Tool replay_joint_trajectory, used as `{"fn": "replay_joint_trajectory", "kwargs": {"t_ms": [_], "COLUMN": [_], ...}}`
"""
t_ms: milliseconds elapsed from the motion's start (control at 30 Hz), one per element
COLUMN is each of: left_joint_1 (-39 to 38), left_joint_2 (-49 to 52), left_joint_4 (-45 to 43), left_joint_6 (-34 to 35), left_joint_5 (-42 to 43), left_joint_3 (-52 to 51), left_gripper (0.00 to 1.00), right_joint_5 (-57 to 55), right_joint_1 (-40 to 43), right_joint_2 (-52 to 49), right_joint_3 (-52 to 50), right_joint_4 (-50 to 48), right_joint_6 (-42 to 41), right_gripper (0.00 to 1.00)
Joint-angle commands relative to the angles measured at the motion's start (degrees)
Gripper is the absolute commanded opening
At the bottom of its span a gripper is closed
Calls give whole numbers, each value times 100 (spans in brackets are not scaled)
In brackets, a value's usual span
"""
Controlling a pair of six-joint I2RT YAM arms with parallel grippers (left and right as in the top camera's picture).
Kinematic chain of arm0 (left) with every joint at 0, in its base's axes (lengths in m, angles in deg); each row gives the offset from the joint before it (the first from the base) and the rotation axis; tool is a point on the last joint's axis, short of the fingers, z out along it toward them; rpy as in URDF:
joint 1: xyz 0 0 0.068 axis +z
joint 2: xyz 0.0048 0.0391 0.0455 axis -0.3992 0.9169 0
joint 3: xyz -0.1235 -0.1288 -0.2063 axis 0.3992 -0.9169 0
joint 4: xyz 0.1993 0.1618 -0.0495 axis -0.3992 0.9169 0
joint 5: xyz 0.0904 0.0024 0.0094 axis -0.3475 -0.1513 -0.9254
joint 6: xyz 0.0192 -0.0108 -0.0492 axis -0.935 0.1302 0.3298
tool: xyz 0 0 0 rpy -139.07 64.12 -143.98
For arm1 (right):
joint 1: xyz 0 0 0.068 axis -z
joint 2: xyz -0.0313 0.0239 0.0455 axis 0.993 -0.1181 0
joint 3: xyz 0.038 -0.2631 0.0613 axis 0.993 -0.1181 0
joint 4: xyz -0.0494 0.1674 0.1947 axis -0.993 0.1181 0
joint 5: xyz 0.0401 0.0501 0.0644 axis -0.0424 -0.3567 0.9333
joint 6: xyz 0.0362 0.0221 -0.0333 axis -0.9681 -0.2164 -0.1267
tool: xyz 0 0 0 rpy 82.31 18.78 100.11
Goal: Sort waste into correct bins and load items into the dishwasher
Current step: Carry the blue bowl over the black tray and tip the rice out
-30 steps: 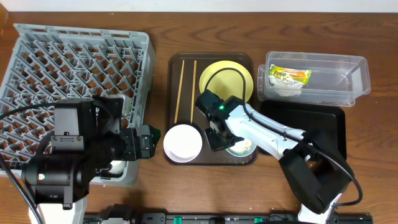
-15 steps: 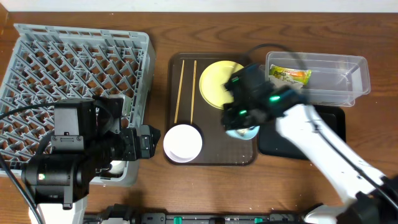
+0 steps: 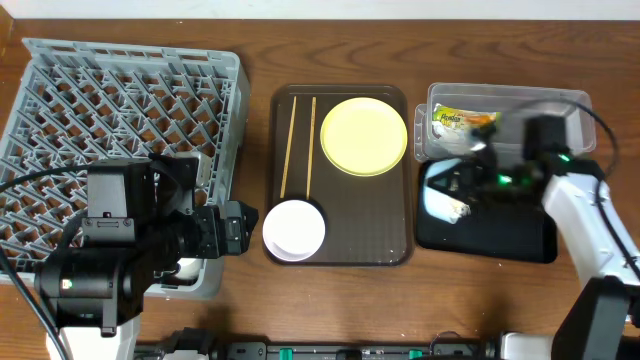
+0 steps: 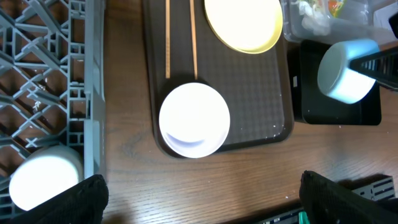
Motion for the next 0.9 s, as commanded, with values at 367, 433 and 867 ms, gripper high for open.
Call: {"fn": "replay_joint_trajectory", "kwargs": {"t_ms": [367, 433, 867], "left_joint_1": [-17, -17, -17], "left_joint_2": [0, 0, 0], "left_joint_4": [-2, -2, -2], "left_joint_6": [-59, -59, -59], "left_joint_5": [33, 33, 33], "left_joint_3": [57, 57, 57], "left_gripper": [98, 98, 98], "right_joint_5": [3117, 3115, 2295], "right_joint_1": [1187, 1187, 1241], "right_joint_2": [15, 15, 9], "right_joint_3": [-951, -968, -984], "right_joint_4": [-527, -509, -673], "right_joint_6": [2131, 2138, 1609], "right_gripper": [1, 1, 1]}}
